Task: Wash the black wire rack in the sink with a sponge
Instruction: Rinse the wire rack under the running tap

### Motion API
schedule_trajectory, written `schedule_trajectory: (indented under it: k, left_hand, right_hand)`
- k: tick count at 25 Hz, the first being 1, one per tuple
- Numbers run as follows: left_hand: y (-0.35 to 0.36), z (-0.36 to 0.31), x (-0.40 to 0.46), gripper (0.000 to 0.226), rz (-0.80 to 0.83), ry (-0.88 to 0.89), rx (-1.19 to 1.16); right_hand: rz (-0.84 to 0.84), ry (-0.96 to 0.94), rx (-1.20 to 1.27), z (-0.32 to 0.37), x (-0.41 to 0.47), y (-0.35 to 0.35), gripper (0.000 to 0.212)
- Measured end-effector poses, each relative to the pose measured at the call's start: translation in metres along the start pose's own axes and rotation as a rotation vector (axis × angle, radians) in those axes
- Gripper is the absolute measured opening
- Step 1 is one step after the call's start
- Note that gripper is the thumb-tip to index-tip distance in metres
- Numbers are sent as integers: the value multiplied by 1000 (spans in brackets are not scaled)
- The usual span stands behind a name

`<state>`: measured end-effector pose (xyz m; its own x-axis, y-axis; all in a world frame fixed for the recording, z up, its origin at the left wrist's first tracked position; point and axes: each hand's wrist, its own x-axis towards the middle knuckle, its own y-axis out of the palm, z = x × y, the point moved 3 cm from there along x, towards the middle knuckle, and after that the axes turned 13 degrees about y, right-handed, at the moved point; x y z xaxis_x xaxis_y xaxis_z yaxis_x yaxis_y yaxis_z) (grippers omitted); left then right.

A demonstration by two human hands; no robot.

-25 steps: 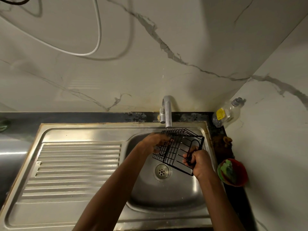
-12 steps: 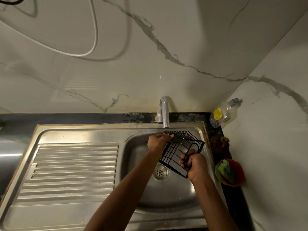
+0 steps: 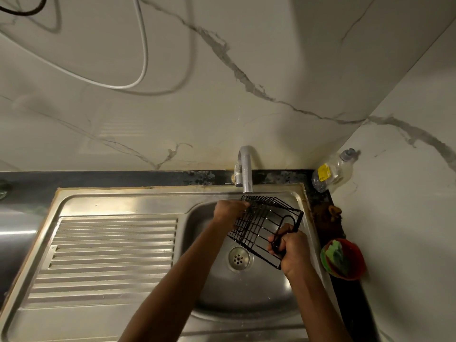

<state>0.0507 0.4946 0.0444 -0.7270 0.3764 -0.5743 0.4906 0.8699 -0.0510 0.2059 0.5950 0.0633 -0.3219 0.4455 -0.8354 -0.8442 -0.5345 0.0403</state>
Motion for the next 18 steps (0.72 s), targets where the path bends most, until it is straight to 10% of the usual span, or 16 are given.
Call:
schedule_trajectory:
  k: [5,11,18]
  left_hand:
    - [43,-2,-30,60,125,9,-1]
    - [37,-13,-35,47,-25,332,304]
    - [61,-8,-76,67,219,216,105]
  right_hand:
    - [-103,-32,-28,-1,-11,16,29]
    - [-100,13,96,-4,-18,12,26]
    - [-136,1,105,-4,-18,8,25]
